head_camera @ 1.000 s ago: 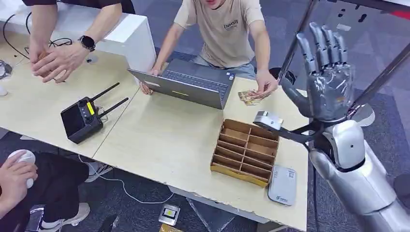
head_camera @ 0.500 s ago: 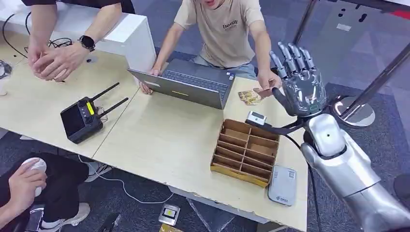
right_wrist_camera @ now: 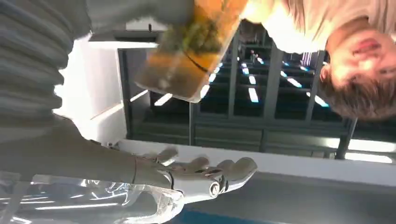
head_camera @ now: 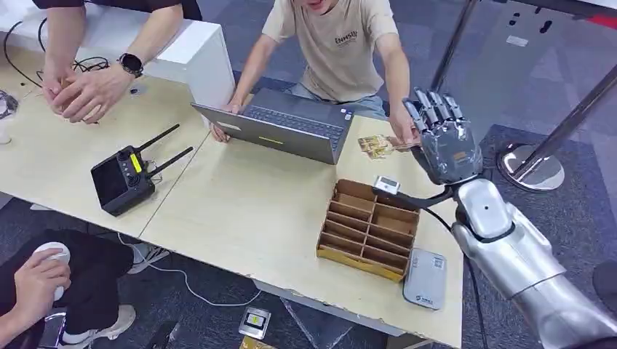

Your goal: Pass the card to the sensor for recognition and then transmit it.

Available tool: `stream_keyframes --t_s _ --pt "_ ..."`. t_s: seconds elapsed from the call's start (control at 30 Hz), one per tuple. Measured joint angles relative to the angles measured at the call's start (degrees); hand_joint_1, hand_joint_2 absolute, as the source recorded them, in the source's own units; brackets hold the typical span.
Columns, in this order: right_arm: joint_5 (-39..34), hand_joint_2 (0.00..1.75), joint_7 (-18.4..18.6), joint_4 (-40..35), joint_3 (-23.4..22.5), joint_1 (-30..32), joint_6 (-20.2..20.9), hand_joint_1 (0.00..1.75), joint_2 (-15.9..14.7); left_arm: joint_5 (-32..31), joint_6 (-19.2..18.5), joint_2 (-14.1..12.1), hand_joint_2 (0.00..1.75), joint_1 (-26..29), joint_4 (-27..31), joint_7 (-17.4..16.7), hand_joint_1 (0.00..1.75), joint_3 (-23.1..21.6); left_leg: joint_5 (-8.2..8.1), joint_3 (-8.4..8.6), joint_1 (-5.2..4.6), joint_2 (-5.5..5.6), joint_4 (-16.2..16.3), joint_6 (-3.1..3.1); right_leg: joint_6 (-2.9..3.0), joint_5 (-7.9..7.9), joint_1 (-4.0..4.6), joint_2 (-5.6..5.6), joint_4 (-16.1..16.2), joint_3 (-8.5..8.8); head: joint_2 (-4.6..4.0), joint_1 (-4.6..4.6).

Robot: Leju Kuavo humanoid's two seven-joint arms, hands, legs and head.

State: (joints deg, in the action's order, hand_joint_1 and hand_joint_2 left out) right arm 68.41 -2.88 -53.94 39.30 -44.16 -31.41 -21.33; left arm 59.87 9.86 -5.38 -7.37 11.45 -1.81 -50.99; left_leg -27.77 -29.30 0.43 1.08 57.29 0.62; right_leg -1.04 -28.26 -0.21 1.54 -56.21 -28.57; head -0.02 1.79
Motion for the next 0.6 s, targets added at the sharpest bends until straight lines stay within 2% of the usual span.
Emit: stream_keyframes --t_s 0.6 --pt "-1.55 1.75 -0.72 2.58 0.22 0.91 0.0 1.75 0.31 -0.72 0.42 -0.31 1.75 -0.01 -0.02 -0.02 0.0 -1.03 0.0 0.0 0.0 -0.01 0.0 0.0 0.0 0.0 0.0 0.0 0.0 0.0 0.0 0.0"
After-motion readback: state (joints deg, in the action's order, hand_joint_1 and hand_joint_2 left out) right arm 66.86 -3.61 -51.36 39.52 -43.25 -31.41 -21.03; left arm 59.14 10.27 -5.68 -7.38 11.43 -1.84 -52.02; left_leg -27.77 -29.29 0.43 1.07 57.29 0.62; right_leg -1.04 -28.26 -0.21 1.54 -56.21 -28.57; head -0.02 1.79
